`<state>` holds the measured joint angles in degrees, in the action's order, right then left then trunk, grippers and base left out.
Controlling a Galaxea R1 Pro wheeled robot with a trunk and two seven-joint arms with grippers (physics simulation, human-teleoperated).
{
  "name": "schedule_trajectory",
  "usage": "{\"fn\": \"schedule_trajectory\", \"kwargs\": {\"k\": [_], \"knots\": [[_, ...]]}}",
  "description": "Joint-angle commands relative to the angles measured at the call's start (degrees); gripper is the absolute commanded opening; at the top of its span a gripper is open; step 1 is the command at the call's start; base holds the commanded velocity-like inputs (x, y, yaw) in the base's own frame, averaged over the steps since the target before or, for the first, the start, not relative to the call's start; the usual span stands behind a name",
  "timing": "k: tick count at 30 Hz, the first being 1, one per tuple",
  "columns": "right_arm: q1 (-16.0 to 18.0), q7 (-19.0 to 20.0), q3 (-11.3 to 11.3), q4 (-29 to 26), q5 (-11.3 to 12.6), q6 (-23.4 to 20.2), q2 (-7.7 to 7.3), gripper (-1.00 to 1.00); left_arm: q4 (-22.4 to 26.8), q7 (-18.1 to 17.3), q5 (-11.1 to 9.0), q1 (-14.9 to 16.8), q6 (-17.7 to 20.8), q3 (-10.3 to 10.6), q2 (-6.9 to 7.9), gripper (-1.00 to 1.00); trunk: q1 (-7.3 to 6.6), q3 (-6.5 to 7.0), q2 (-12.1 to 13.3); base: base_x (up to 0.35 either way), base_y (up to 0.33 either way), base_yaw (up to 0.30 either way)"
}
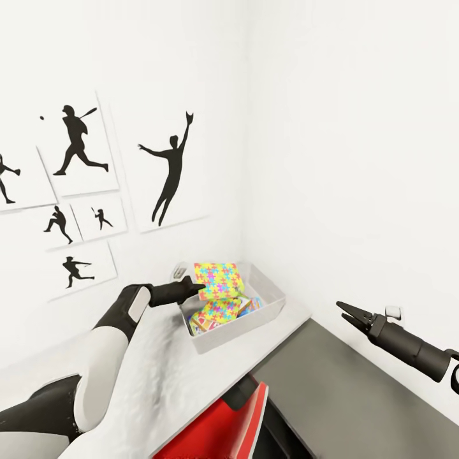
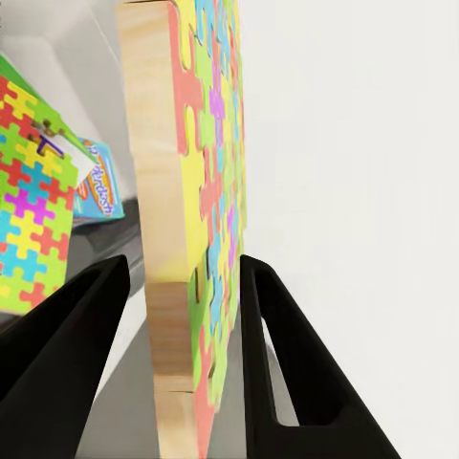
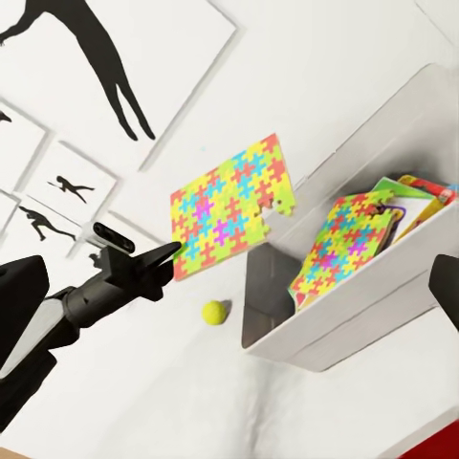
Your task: Put all the toys in the child's room - the three board games (two on the bed and one on the table), the two jigsaw puzzles on the table, and the tennis ball on the table - inside the toy box on the table in the child's room.
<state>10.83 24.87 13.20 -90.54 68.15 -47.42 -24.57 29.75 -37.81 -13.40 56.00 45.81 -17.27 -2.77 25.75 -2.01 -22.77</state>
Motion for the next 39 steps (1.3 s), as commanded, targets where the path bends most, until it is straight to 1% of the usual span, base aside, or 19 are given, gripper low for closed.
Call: {"fn": "schedule_trajectory", "kwargs": {"k": [1, 9, 14, 16, 18, 19, 21, 22, 24, 28, 33, 34, 36, 38, 39], "knots": [[0.06, 0.17, 0.07, 0.01, -0.03, -0.31, 0.01, 1.00, -0.01, -0.24, 0.17, 0.07, 0.27, -0.41, -0.08, -1.00, 0.04, -0.23, -0.14, 0.000, 0.000, 0.000], [0.06, 0.24, 0.07, 0.01, -0.03, -0.31, 0.05, 1.00, -0.07, -0.24, 0.14, 0.07, 0.06, -0.40, -0.12, -1.00, 0.04, -0.99, -0.14, 0.000, 0.000, 0.000], [0.06, 0.74, 0.07, 0.01, 0.07, -0.41, 0.00, 1.00, -0.09, -0.24, 0.17, 0.07, -1.44, -0.36, -0.06, -1.00, 0.04, -1.46, -0.14, 0.000, 0.000, 0.000], [0.06, 2.55, 0.19, -0.01, 0.13, -0.65, -0.02, 1.00, -0.09, -0.24, 0.19, 0.07, -1.86, -0.35, -0.10, -1.00, 0.04, -1.65, -0.14, 0.000, 0.000, 0.000], [0.06, 7.31, 0.85, -0.05, 0.09, -1.66, -0.03, 1.00, -0.10, -0.24, 0.21, 0.07, -2.12, -0.34, -0.12, -1.00, 0.04, -1.84, -0.14, 0.000, 0.000, 0.000], [0.06, 8.82, 1.11, -0.06, 0.03, -2.04, -0.03, 1.00, -0.11, -0.24, 0.21, 0.07, -2.16, -0.35, -0.12, -1.00, 0.04, -1.93, -0.14, 0.000, 0.000, 0.000], [0.06, 14.55, 2.50, -0.04, -0.28, -3.59, -0.02, 1.00, -0.10, -0.24, 0.17, 0.07, -2.24, -0.35, -0.13, -1.00, 0.04, -2.12, -0.14, 0.000, 0.000, 0.000], [0.06, 16.65, 3.20, -0.02, -0.38, -4.09, 0.01, 1.00, -0.09, -0.24, 0.16, 0.07, -2.26, -0.37, -0.13, -1.00, 0.04, -2.22, -0.14, 0.000, 0.000, 0.000], [0.06, 18.54, 3.86, -0.01, -0.47, -4.55, 0.03, 1.00, -0.10, -0.24, 0.17, 0.07, -2.28, -0.38, -0.13, -1.00, 0.04, -2.40, -0.14, 0.000, 0.000, 0.000], [0.06, 20.14, 4.41, 0.07, -0.54, -4.94, 0.04, 1.00, -0.06, -0.19, 0.21, 0.07, -2.34, -0.39, -0.17, -1.00, 0.04, -2.78, -0.14, 0.000, 0.000, 0.000], [0.06, 20.49, 4.53, 0.21, -0.56, -4.99, 0.05, 1.00, -0.09, -0.04, 0.22, 0.07, -3.23, -0.40, -0.19, -1.00, 0.04, -3.25, -0.14, 0.000, 0.000, 0.000], [0.06, 20.52, 4.54, 0.25, -0.56, -4.98, 0.05, 1.00, -0.12, 0.41, 0.18, 0.07, -3.73, -0.40, -0.20, -1.00, 0.04, -3.35, -0.14, 0.000, 0.000, 0.000], [0.06, 20.58, 4.60, 0.32, -0.56, -4.97, 0.05, 1.00, -0.30, 2.83, 0.12, 0.07, -4.44, -0.42, -0.34, -1.00, 0.04, -3.54, -0.14, 0.000, 0.000, 0.000], [0.06, 20.63, 4.62, 0.35, -0.56, -4.97, 0.05, 1.00, -0.36, 5.31, 0.07, 0.07, -4.72, -0.46, -0.79, -1.00, 0.04, -3.72, -0.14, 0.000, 0.000, 0.000], [0.06, 20.64, 4.62, 0.35, -0.56, -4.97, 0.05, 1.00, -0.37, 5.86, 0.06, 0.07, -4.77, -0.47, -0.90, -1.00, 0.04, -3.82, -0.14, 0.000, 0.000, 0.000]]}}
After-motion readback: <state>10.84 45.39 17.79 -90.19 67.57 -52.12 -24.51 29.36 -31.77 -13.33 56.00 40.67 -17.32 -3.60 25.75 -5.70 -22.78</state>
